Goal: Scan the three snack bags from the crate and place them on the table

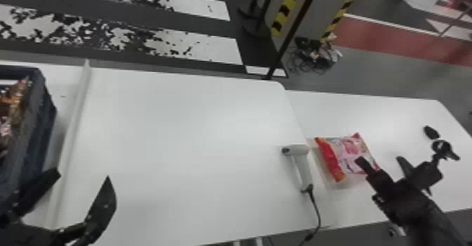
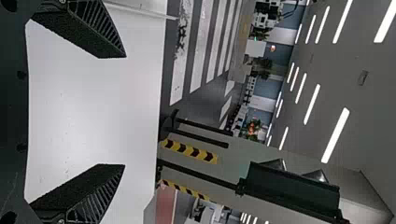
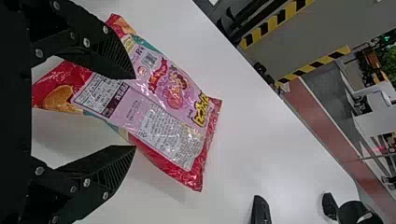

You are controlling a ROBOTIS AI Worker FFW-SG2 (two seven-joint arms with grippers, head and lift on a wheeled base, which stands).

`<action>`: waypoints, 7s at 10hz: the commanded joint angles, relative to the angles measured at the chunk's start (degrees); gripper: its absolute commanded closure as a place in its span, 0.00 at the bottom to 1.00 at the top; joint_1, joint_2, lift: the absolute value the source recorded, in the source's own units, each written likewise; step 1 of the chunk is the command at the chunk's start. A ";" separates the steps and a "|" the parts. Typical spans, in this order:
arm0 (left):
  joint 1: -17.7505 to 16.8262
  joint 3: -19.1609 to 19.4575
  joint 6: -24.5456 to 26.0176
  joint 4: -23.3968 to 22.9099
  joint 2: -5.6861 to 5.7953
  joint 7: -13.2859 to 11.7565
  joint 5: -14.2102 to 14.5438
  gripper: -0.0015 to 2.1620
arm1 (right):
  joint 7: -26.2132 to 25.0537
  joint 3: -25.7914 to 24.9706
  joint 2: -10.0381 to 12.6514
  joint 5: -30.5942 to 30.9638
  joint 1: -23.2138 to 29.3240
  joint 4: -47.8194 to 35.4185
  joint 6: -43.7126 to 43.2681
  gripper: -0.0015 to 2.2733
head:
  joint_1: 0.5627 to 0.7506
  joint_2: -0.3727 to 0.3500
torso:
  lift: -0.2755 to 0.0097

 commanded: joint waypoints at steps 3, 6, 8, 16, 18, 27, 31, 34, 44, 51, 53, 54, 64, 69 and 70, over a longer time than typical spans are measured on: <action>0.00 -0.63 0.14 0.01 0.00 -0.01 -0.61 0.01 | 1.74 0.09 0.87 -2.72 5.24 -9.54 2.91 0.03 | 0.70 0.03 | 0.75; -0.09 -1.07 0.14 0.01 -0.09 0.43 -0.88 0.01 | 2.18 2.46 4.74 -1.05 9.99 -25.71 9.58 0.03 | 0.70 0.03 | 0.75; -0.17 -1.24 0.32 -0.16 -0.17 0.43 -1.23 0.01 | 1.83 5.97 7.73 0.09 13.85 -36.08 9.94 0.03 | 0.70 0.03 | 0.75; -1.14 -2.12 1.19 -0.07 -0.70 0.95 -2.37 0.01 | 0.68 25.13 14.58 6.60 27.65 -55.07 3.43 0.04 | 0.70 0.03 | 0.75; -1.84 -2.21 1.19 0.45 -0.79 0.95 -2.37 0.01 | 0.77 30.23 14.76 8.44 31.96 -57.35 -5.53 0.04 | 0.70 0.03 | 0.75; -3.95 2.18 15.43 -3.50 -1.14 1.13 -1.67 0.01 | -0.81 41.48 17.48 18.11 43.47 -56.30 -37.17 0.04 | 0.70 0.22 | 0.75; -4.92 12.29 14.38 -8.34 -0.97 1.39 2.90 0.01 | -0.90 41.22 17.22 17.93 43.38 -56.39 -37.17 0.04 | 0.70 0.34 | 0.75; -6.68 14.75 13.50 -8.25 -0.97 1.22 2.11 0.04 | -0.90 41.31 16.78 18.02 42.94 -56.56 -36.29 0.04 | 0.70 0.43 | 0.75; -18.28 22.05 9.98 4.15 -1.49 4.29 1.06 0.04 | -0.81 42.18 15.90 18.55 42.24 -54.54 -35.94 0.04 | 0.70 0.67 | 0.75; -26.19 22.05 8.23 14.43 -1.49 4.47 -0.70 0.07 | -0.81 42.18 15.02 18.29 40.48 -52.52 -35.06 0.04 | 0.70 0.71 | 0.75; -27.33 21.61 8.23 16.71 -1.49 4.03 -0.88 0.11 | -0.81 42.01 14.41 17.93 40.48 -52.52 -34.36 0.04 | 0.70 0.70 | 0.75; -27.51 21.43 8.23 17.59 -1.49 3.94 -0.88 0.17 | -0.81 41.92 14.14 17.76 40.57 -52.52 -34.36 0.04 | 0.70 0.70 | 0.75; -20.92 22.66 8.05 5.20 -2.02 6.05 -0.09 0.88 | -0.90 41.48 13.62 16.88 41.71 -53.40 -34.71 0.04 | 0.70 0.68 | 0.75; -16.17 23.81 8.93 -4.82 -2.20 5.96 1.93 0.88 | -0.81 41.13 13.62 16.53 42.68 -54.37 -35.06 0.04 | 0.70 0.68 | 0.75; -15.38 23.72 11.92 -8.07 -2.90 5.35 2.81 0.88 | -0.90 41.13 13.62 16.44 42.77 -54.37 -35.06 0.04 | 0.70 0.67 | 0.75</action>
